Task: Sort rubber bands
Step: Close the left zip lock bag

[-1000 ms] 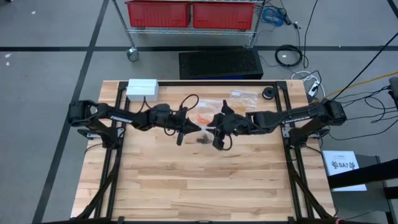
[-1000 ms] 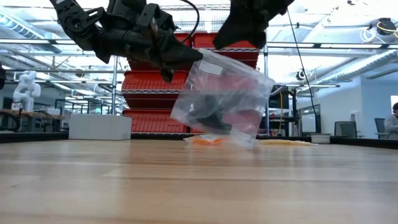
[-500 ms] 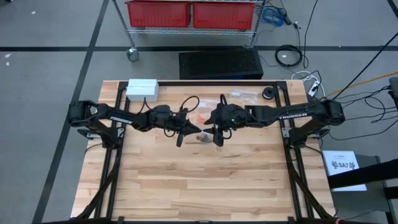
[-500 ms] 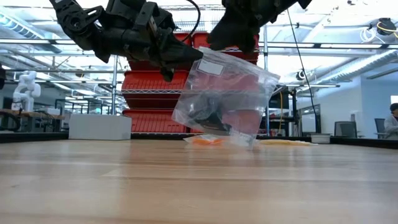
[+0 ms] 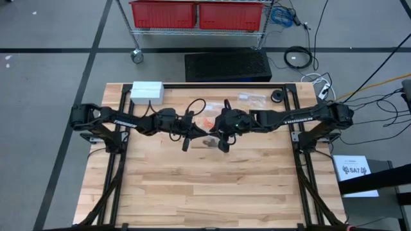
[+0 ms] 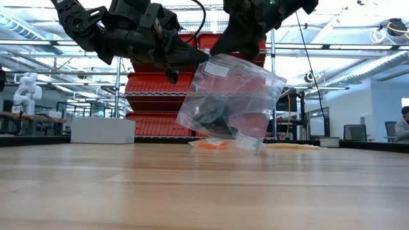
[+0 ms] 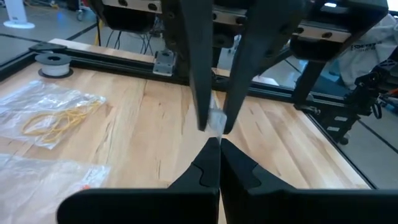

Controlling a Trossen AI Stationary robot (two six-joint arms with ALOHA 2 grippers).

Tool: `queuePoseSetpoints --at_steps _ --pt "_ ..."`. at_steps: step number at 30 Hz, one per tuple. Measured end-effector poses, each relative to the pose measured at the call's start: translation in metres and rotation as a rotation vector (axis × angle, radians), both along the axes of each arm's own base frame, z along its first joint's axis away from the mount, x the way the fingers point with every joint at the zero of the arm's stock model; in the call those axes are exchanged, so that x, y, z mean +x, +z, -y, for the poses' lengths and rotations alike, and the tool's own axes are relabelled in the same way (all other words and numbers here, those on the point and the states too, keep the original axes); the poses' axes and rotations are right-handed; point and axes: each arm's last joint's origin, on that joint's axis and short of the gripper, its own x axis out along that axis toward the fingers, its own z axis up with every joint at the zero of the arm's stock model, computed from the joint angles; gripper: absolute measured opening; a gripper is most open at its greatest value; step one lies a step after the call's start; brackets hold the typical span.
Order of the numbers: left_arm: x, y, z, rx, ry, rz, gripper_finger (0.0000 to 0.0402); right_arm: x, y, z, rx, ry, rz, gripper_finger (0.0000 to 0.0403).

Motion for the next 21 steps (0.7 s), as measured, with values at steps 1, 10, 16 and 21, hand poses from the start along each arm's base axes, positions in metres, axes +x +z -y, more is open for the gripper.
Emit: queuePoseSetpoints --at_steps 1,10,16,21 --pt "0.000 0.000 0.000 0.001 0.001 0.000 0.0000 0.000 0.000 0.000 -0.006 0.002 -0.002 0.0021" --pt "0.000 0.000 -0.003 0.001 0.021 0.000 0.0000 -0.003 -0.003 0.000 -0.014 -0.014 -0.047 0.0016" --pt "0.000 0.000 -0.003 0.002 0.021 0.005 0.0000 -0.010 -0.002 -0.005 -0.005 -0.013 -0.096 0.0015" --pt "0.000 0.001 -0.004 0.003 0.024 0.010 0.0000 -0.020 0.001 -0.005 0.024 -0.036 -0.146 0.0014"
